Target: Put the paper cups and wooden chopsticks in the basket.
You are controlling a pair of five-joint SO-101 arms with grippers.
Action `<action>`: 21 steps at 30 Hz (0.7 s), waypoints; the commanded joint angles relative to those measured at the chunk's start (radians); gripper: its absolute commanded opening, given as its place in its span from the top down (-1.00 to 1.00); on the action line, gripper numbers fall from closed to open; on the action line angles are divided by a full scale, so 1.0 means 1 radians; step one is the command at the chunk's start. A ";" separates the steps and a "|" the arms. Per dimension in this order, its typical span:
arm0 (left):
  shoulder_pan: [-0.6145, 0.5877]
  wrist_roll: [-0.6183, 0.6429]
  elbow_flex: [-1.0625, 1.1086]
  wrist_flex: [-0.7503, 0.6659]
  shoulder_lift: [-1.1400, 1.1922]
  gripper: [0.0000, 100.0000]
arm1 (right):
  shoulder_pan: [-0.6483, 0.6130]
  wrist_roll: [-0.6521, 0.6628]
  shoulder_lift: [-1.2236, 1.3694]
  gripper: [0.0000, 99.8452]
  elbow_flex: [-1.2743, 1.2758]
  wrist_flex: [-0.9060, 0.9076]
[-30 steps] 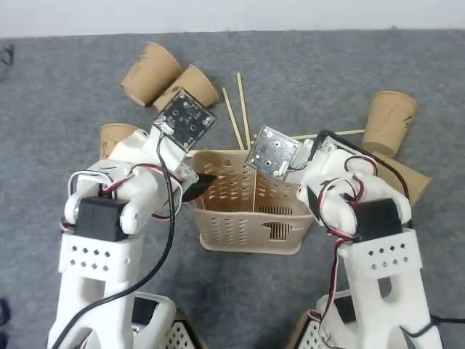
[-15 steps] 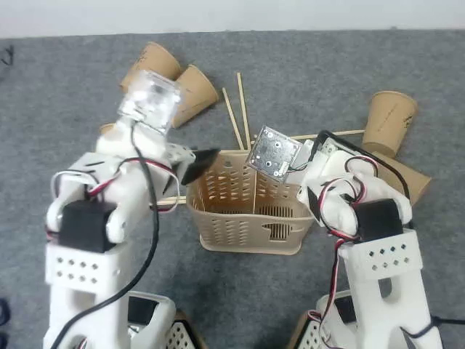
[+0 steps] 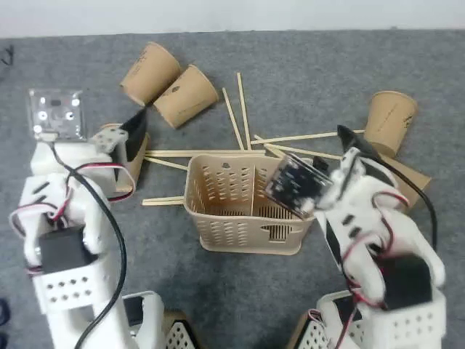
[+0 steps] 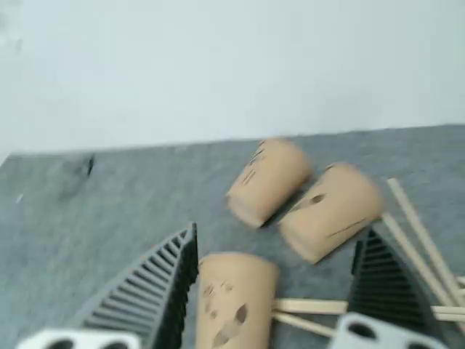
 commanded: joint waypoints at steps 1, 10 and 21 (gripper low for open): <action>-0.061 0.008 0.183 -0.135 -0.037 0.33 | 0.033 -0.089 -0.062 0.58 -0.100 -0.002; -0.152 -0.123 0.455 -0.311 -0.038 0.33 | 0.498 -0.535 0.084 0.58 -0.196 -0.225; -0.264 0.017 0.585 -0.342 -0.043 0.34 | 0.453 -0.258 0.668 0.59 -0.167 -0.214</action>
